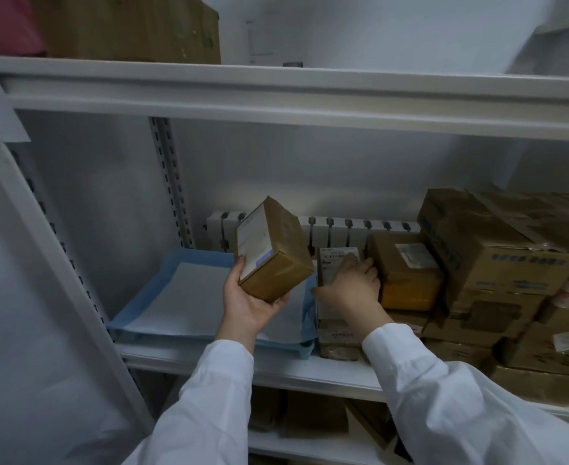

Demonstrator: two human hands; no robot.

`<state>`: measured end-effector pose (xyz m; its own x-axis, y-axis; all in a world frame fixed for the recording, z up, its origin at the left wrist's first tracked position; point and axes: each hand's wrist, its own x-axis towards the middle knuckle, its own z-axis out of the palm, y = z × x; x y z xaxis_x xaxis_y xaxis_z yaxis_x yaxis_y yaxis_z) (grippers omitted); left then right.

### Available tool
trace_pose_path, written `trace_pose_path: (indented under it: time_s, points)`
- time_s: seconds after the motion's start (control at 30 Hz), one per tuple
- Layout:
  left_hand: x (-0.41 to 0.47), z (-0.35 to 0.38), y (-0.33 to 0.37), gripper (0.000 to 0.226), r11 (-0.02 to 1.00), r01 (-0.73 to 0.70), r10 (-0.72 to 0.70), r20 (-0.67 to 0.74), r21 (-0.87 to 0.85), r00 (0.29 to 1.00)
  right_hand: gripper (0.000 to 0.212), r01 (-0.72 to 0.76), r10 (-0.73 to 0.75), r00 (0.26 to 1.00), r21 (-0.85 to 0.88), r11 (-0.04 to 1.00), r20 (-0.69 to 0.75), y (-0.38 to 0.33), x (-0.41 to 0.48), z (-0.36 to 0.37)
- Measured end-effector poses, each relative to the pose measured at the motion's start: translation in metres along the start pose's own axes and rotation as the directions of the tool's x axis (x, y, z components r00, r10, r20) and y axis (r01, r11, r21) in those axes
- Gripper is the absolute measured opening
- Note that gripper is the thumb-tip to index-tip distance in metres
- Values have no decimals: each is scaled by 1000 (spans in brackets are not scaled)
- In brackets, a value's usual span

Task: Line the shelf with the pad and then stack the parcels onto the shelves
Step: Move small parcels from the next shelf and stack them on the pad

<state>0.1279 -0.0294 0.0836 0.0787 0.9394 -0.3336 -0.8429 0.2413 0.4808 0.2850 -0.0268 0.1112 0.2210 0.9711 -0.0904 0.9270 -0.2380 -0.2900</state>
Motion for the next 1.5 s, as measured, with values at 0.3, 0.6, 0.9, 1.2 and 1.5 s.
trace_pose_path:
  time_s: [0.3,0.6,0.9,1.2,1.5]
  points:
    - [24,-4,36,42,994,-66,65,19,92,998,91,63,20,968,320,945,-249,-17,25,-21]
    - [41,-15,81,34,973,-146,144,23,181,989,27,-168,-9,986,985,-43,167,-46,36,-18]
    - [55,-56,115,31,960,-156,166,-25,234,986,55,-400,-282,909,834,-379,307,-94,57,12]
    - [86,-108,155,112,944,-8,112,-294,331,949,50,-478,-394,854,812,-335,340,-142,71,40]
    - [140,-161,174,97,917,-8,119,-253,399,960,44,-506,-396,837,809,-298,378,-186,87,66]
